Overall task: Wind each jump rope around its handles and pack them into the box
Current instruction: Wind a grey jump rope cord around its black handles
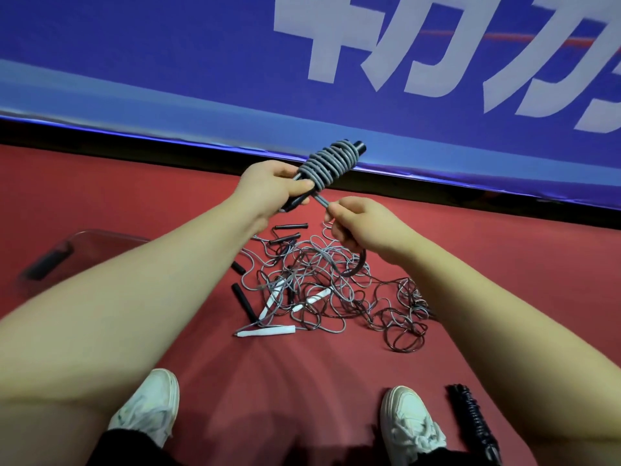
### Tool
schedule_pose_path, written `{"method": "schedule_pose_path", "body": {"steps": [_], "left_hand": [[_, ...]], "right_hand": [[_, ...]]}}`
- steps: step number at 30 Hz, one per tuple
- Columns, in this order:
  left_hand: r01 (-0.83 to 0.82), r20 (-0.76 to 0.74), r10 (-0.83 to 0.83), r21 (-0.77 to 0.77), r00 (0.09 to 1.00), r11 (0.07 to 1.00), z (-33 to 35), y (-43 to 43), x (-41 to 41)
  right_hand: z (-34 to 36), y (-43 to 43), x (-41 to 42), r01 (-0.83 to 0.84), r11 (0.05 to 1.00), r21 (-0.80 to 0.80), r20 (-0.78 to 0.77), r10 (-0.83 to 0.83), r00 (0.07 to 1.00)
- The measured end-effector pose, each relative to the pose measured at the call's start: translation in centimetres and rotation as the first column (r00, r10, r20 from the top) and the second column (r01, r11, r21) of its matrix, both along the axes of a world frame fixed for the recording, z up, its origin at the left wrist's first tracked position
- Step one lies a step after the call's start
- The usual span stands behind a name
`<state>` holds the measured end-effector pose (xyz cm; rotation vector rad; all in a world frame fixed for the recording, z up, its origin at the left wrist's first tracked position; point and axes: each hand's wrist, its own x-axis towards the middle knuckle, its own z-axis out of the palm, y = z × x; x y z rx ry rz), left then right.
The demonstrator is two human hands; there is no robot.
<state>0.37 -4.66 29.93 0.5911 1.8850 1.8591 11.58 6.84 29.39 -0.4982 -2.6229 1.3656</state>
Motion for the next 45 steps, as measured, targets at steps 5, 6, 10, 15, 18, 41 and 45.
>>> {"method": "schedule_pose_path", "body": {"steps": [5, 6, 10, 15, 18, 41, 45], "left_hand": [[-0.173, -0.6, -0.006, -0.241, 0.8, 0.955, -0.5, 0.4, -0.2], [-0.197, -0.657, -0.023, -0.259, 0.754, 0.946, -0.7, 0.3, -0.3], [-0.288, -0.793, -0.135, -0.366, 0.595, 0.885, -1.9, -0.5, -1.3], [-0.169, -0.823, -0.415, -0.506, 0.389, 0.846, -2.0, -0.7, -0.8], [-0.067, -0.801, -0.514, -0.557, 0.308, 0.828, -1.9, -0.3, 0.1], [0.321, -0.627, -0.713, -0.636, 0.316, 0.702, -1.3, 0.3, 4.3], [0.464, -0.562, -0.668, -0.481, 0.489, 0.744, -0.8, 0.1, 4.8]], "right_hand": [[1.4, -0.9, 0.2, -0.004, 0.999, -0.035, 0.135, 0.009, 0.991], [1.8, -0.9, 0.5, -0.016, 0.996, -0.093, 0.176, 0.032, 0.984], [3.0, -0.6, 1.5, -0.057, 0.967, -0.249, 0.272, 0.127, 0.954], [4.0, -0.2, 1.3, 0.025, 0.821, -0.571, 0.221, 0.124, 0.967], [4.2, 0.6, 1.3, 0.07, 0.617, -0.784, 0.194, 0.137, 0.971], [3.9, 5.6, 4.2, -0.123, 0.889, 0.442, 0.168, 0.052, 0.984], [1.3, 7.4, 4.4, -0.081, 0.965, 0.249, 0.141, 0.046, 0.989]]}}
